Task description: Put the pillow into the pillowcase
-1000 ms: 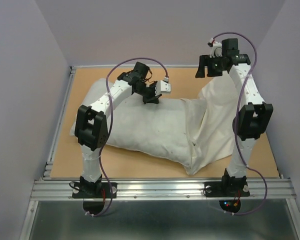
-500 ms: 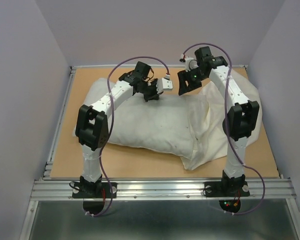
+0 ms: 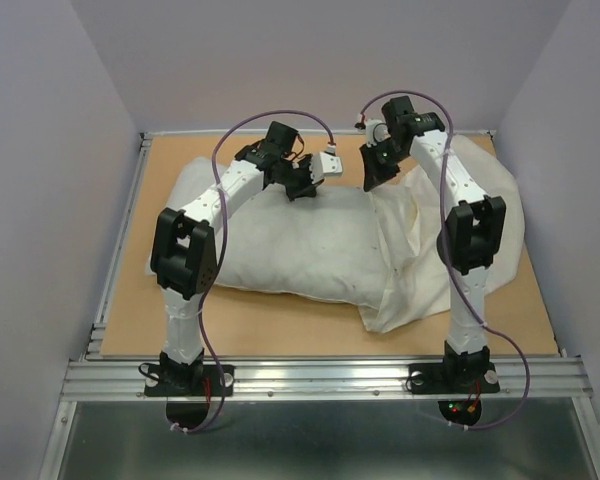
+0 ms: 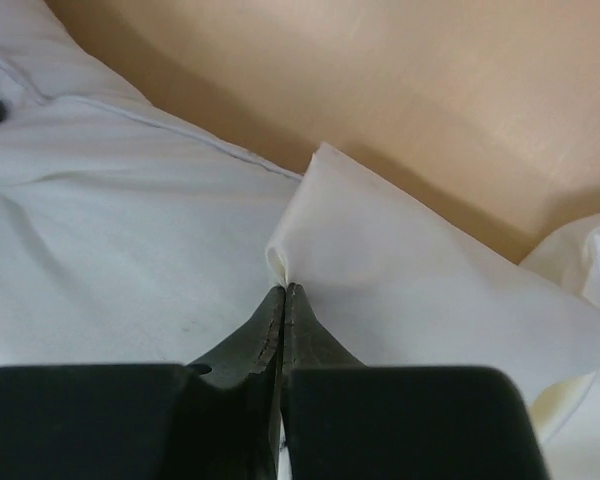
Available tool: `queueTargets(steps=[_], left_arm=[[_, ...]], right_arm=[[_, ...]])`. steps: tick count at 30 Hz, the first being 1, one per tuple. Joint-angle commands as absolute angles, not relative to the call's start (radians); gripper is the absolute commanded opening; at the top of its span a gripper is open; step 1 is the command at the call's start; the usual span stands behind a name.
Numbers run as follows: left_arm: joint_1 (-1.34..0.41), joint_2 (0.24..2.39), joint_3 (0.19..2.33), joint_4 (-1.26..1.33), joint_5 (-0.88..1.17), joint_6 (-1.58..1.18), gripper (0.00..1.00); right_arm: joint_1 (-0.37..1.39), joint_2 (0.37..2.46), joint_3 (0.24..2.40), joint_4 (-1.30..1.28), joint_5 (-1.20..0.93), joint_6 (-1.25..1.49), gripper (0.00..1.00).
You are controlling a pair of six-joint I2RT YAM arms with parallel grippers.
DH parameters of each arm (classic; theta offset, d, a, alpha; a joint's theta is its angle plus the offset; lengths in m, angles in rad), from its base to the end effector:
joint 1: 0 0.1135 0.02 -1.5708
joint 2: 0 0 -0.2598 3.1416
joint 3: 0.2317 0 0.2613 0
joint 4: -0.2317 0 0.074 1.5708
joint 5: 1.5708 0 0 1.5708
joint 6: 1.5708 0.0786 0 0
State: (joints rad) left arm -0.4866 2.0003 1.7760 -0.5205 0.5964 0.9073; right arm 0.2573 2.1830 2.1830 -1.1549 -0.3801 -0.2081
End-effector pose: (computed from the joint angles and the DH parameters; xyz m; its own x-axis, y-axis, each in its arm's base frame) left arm 0.4140 -0.2690 0.2574 0.2234 0.6192 -0.7528 0.9351 0.0817 0.3448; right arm 0.4597 0.1511 0.2517 -0.7868 -0.4054 -0.4654 -0.5558 0.7933 0.2486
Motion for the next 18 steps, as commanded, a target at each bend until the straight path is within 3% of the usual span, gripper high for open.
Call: queueTargets(steps=[1,6,10,13,14,15,18], left_arm=[[-0.477,1.979,1.813,-0.448,0.669,0.853,0.0],[-0.457,1.97,1.83,-0.278,0.748,0.637,0.0],[-0.382,1.962,1.79,-0.034,0.77,0.52,0.0],[-0.295,1.97,1.744,0.155,0.77,0.52,0.0],[-0.257,1.973,1.721,0.187,0.782,0.318,0.0],[-0.241,1.973,1.707,0.237,0.782,-0.056,0.0],[-0.215,1.976,1.671,0.261,0.782,-0.06,0.0]], right_arm=[[0.288,2.197,2.339,-1.108,-0.547,-0.14,0.0],[0.35,2.183,2.368,-0.872,-0.771,0.111,0.01],[0.388,2.169,2.346,-0.689,-0.821,0.325,0.01],[0.391,2.163,2.277,-0.576,-0.734,0.406,0.01],[0.391,2.172,2.278,-0.563,-0.697,0.41,0.0],[0.388,2.207,2.292,-0.552,-0.663,0.402,0.01],[0.388,2.31,2.398,-0.514,-0.572,0.393,0.05]])
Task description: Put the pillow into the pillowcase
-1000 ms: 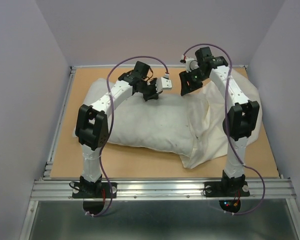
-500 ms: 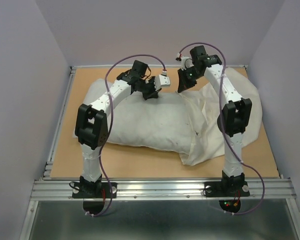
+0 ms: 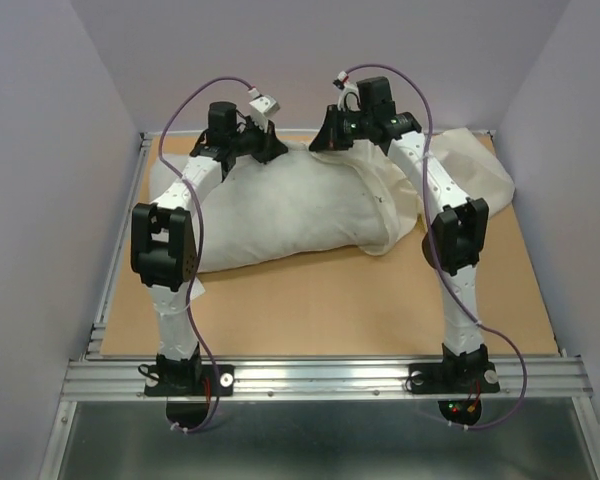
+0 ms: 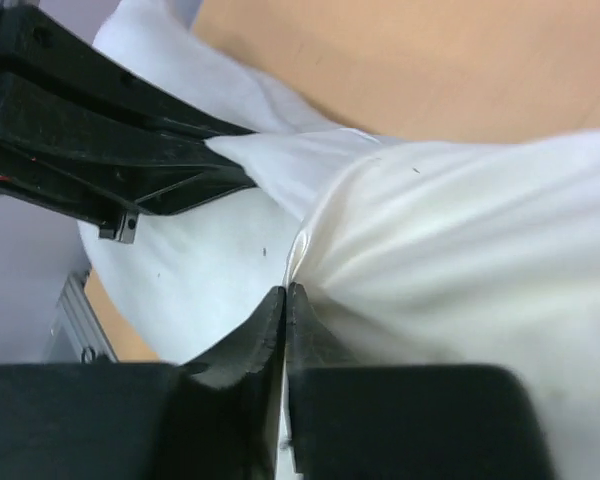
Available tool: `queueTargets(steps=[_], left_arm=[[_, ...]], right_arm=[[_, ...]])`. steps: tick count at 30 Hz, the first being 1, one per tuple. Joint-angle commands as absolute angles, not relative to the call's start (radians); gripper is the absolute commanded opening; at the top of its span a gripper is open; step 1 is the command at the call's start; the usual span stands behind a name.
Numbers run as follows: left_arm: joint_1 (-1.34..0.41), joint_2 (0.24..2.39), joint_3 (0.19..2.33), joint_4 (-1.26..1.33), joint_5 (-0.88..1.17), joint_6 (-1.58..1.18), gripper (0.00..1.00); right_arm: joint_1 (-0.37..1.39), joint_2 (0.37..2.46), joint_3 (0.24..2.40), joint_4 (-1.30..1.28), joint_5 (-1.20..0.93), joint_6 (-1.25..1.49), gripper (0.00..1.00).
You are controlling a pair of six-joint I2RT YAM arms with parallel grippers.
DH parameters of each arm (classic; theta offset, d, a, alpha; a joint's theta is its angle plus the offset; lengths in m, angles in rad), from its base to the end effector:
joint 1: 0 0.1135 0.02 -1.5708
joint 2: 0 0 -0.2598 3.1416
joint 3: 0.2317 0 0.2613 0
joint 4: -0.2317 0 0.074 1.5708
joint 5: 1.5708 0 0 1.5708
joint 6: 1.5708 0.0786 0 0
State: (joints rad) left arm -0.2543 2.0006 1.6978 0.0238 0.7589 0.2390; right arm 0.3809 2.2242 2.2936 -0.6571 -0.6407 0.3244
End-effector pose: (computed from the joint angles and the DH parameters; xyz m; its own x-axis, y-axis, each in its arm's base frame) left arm 0.4847 -0.1819 0.2950 -0.0642 0.1942 -0.9789 0.8625 0.5042 0.0435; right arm 0.4852 0.2449 0.3213 -0.7301 -0.0171 -0.6832 -0.5561 0.5958 0.5794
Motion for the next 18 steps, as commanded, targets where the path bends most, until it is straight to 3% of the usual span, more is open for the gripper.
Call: queueTargets(steps=[1,4,5,6,8,12,14,18], left_arm=[[-0.21,1.985,1.671,0.252,0.593,-0.077,0.02],[-0.209,1.985,1.701,0.14,0.592,-0.006,0.41],[-0.21,1.955,1.701,0.118,0.581,0.086,0.61],[-0.21,1.935,1.684,0.091,0.575,0.127,0.67],[-0.221,1.87,1.674,0.031,0.571,0.304,0.83],[-0.283,1.755,1.593,-0.151,0.506,0.599,0.85],[-0.34,1.674,1.47,-0.175,0.465,0.71,0.86],[-0.447,1.582,1.304,-0.147,0.397,0.867,0.87]], right_arm=[[0.385,2.338,2.434,-0.517,-0.557,0.387,0.26],[0.354,2.332,2.427,-0.522,-0.525,0.358,0.7],[0.344,2.269,2.389,-0.525,-0.494,0.344,0.88],[0.331,2.214,2.34,-0.525,-0.476,0.309,0.93],[0.296,2.038,2.131,-0.523,-0.416,0.27,0.94],[0.272,1.733,1.736,-0.522,-0.27,0.134,0.93],[0.27,1.605,1.549,-0.52,-0.22,0.088,0.88],[0.268,1.534,1.375,-0.512,-0.18,0.048,0.77]])
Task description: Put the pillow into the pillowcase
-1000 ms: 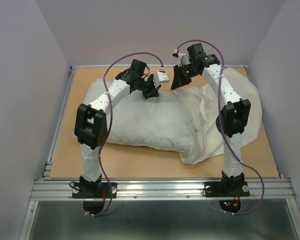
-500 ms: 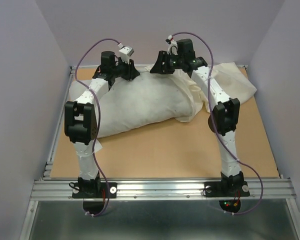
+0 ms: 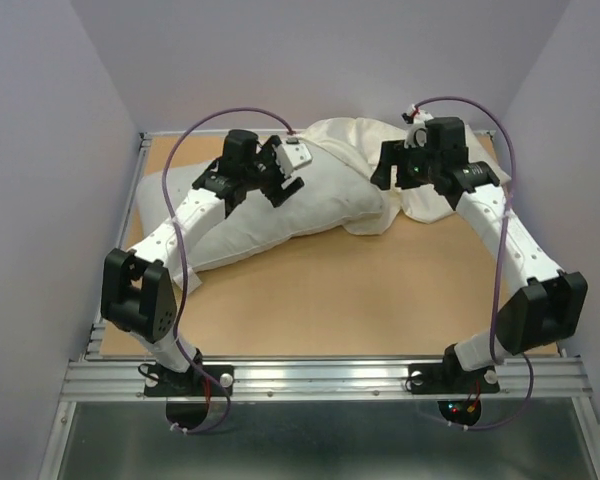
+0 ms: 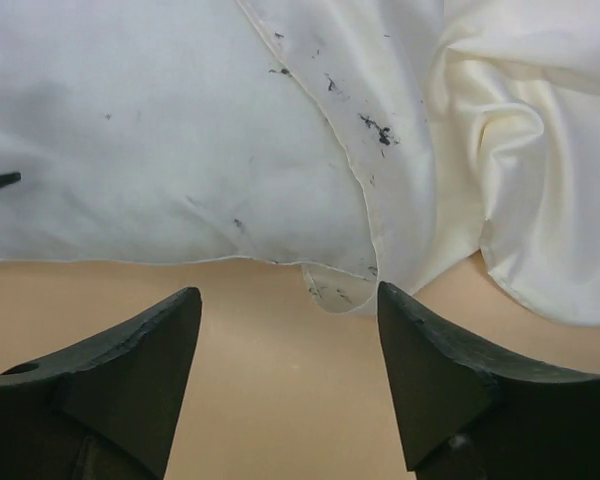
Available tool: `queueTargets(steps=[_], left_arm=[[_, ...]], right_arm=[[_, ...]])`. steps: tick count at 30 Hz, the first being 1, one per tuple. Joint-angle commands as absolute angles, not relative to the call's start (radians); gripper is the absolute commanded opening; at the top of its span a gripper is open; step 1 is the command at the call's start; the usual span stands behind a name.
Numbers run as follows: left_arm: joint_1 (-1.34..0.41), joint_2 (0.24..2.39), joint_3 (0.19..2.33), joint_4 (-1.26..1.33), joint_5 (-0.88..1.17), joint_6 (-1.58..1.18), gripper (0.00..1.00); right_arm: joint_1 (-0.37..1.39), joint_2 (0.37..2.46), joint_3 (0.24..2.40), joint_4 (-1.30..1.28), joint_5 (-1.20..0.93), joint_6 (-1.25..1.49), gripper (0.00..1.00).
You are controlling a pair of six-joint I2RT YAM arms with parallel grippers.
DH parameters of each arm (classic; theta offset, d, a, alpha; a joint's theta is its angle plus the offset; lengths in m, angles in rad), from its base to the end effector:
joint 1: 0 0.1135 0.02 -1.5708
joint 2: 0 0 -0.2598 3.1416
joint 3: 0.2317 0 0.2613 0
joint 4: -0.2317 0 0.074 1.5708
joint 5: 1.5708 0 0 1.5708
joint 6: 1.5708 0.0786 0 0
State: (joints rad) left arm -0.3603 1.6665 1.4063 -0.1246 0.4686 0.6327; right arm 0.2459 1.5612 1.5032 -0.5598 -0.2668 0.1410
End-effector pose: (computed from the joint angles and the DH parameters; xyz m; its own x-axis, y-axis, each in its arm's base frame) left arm 0.3989 -0.1882 0.3106 0.1344 0.5132 -0.8477 0.7773 0.4760 0.4114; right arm 0.3800 0.1167 0.3317 -0.6185 -0.0155 -0.7856 -0.3599 0.8943 0.2658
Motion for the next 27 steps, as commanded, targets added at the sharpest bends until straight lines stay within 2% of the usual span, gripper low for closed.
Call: queueTargets(steps=[1,3,12,15,18,19,21,22,24,26,27], left_arm=[[-0.465,1.578,1.29,-0.137,0.391,0.87,0.87],[-0.5,1.586,1.275,-0.126,0.35,0.865,0.87],[-0.538,1.669,1.295,-0.084,0.262,0.827,0.88],[-0.538,1.675,1.279,-0.077,0.242,0.815,0.88],[-0.538,1.689,1.275,-0.06,0.23,0.79,0.88],[-0.538,1.697,1.281,-0.058,0.232,0.779,0.86],[-0.538,1.733,1.31,-0.06,0.226,0.752,0.84],[-0.538,1.749,1.325,-0.07,0.222,0.727,0.83],[-0.538,1.802,1.371,-0.09,0.238,0.715,0.77],[-0.538,1.842,1.4,-0.109,0.271,0.695,0.64],[-0.538,1.854,1.432,-0.11,0.287,0.683,0.53]], right_arm=[[0.268,1.54,1.361,-0.511,-0.176,0.051,0.74],[0.268,1.558,1.326,-0.499,-0.172,0.051,0.7],[0.268,1.652,1.22,-0.348,-0.103,0.098,0.68],[0.267,1.689,1.232,-0.336,-0.069,0.107,0.63],[0.268,1.719,1.249,-0.322,-0.072,0.127,0.46],[0.267,1.726,1.256,-0.318,-0.075,0.132,0.29],[0.268,1.736,1.279,-0.319,-0.109,0.118,0.08],[0.267,1.733,1.285,-0.319,-0.127,0.114,0.01],[0.267,1.715,1.293,-0.319,-0.199,0.113,0.01],[0.27,1.66,1.299,-0.319,-0.313,0.114,0.01],[0.271,1.643,1.302,-0.321,-0.348,0.117,0.01]])
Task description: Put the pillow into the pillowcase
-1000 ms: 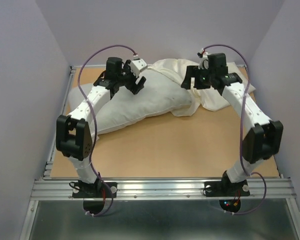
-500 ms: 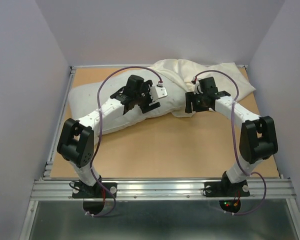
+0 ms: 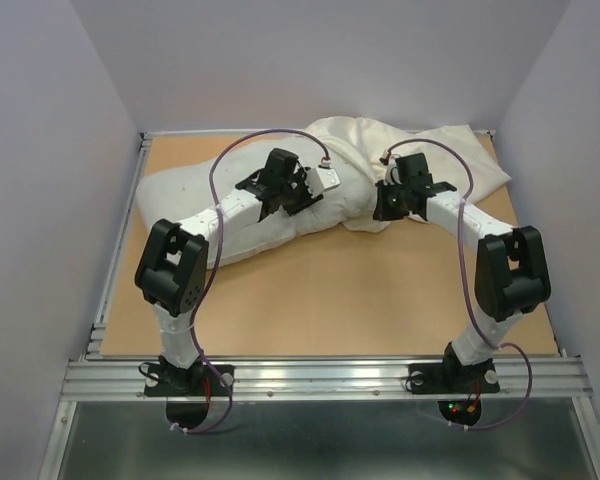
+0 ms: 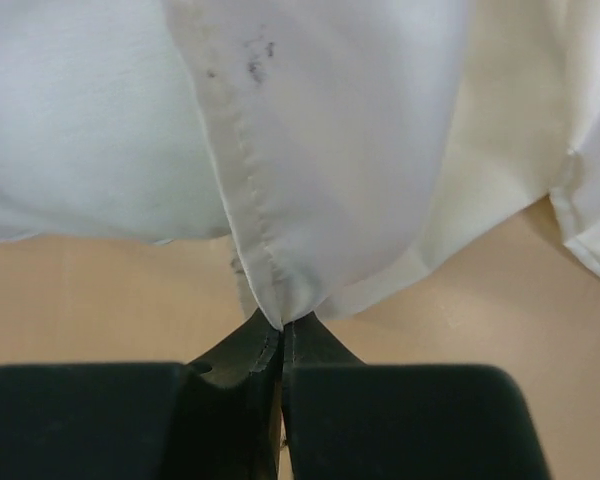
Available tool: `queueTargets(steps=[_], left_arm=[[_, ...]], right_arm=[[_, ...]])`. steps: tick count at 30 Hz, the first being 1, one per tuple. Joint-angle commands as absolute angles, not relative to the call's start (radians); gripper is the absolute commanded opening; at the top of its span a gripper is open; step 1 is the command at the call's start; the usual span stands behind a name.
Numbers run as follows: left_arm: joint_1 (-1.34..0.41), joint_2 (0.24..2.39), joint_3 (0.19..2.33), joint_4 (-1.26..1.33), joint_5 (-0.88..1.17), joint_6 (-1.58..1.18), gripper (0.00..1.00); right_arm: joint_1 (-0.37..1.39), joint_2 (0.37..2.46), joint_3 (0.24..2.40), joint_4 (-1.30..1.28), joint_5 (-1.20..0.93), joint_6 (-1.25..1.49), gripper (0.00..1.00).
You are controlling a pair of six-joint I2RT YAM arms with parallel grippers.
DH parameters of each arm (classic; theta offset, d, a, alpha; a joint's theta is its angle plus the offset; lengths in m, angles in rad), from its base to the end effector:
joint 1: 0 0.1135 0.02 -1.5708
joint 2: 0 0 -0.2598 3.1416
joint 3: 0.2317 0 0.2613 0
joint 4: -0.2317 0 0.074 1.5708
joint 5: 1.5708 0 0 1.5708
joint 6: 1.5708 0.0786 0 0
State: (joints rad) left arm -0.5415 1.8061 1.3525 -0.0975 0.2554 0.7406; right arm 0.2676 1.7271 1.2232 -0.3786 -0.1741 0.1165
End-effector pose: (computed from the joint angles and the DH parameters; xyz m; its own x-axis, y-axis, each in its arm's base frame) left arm 0.3868 -0.2558 0.2301 0.1298 0.6838 -0.7181 0.8070 0.3480 0.4772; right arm 0.3902 0.1211 0.1829 -0.7824 -0.0958 -0.6154 -0.2775 0.9382 0.2067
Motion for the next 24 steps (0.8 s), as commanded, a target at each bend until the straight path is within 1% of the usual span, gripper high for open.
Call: queueTargets(steps=[1,2,3,4,5,6,8,9,10,12,15,18,20,22,23,24], left_arm=[[-0.537,1.868,1.452,-0.12,0.307,0.666,0.42],[-0.531,1.894,1.475,-0.123,0.355,0.602,0.17],[-0.526,1.907,1.532,-0.123,0.385,0.562,0.05],[-0.519,1.922,1.569,-0.127,0.423,0.505,0.0],[-0.509,1.937,1.606,-0.126,0.473,0.453,0.0],[-0.49,1.962,1.676,-0.117,0.574,0.323,0.0],[-0.479,1.974,1.732,-0.033,0.677,0.198,0.0],[-0.48,1.974,1.768,0.042,0.69,0.092,0.0],[-0.483,1.973,1.784,0.075,0.69,0.091,0.0],[-0.488,1.971,1.81,0.179,0.703,-0.085,0.0],[-0.485,1.973,1.809,0.28,0.712,-0.214,0.0],[-0.485,1.954,1.761,0.432,0.69,-0.352,0.0],[-0.488,1.945,1.732,0.459,0.687,-0.408,0.0],[-0.497,1.944,1.679,0.48,0.675,-0.417,0.0],[-0.508,1.942,1.655,0.486,0.661,-0.422,0.0],[-0.514,1.945,1.634,0.495,0.638,-0.443,0.0]], right_arm=[[0.276,1.625,1.308,-0.324,-0.377,0.117,0.01],[0.294,1.596,1.324,-0.336,-0.421,0.112,0.01],[0.307,1.58,1.33,-0.34,-0.445,0.109,0.0],[0.327,1.569,1.339,-0.345,-0.465,0.106,0.01],[0.339,1.563,1.348,-0.362,-0.48,0.104,0.0],[0.348,1.554,1.371,-0.371,-0.512,0.103,0.01],[0.377,1.555,1.428,-0.405,-0.55,0.089,0.01],[0.385,1.56,1.451,-0.416,-0.561,0.08,0.0],[0.396,1.563,1.472,-0.426,-0.575,0.072,0.01],[0.408,1.574,1.535,-0.469,-0.63,0.058,0.01],[0.416,1.575,1.542,-0.538,-0.69,0.063,0.01],[0.413,1.562,1.464,-0.589,-0.621,0.009,0.0],[0.402,1.554,1.445,-0.589,-0.612,-0.017,0.01],[0.402,1.581,1.504,-0.586,-0.629,0.03,0.0],[0.402,1.627,1.611,-0.58,-0.641,0.055,0.01],[0.402,1.661,1.67,-0.58,-0.675,0.075,0.01]])
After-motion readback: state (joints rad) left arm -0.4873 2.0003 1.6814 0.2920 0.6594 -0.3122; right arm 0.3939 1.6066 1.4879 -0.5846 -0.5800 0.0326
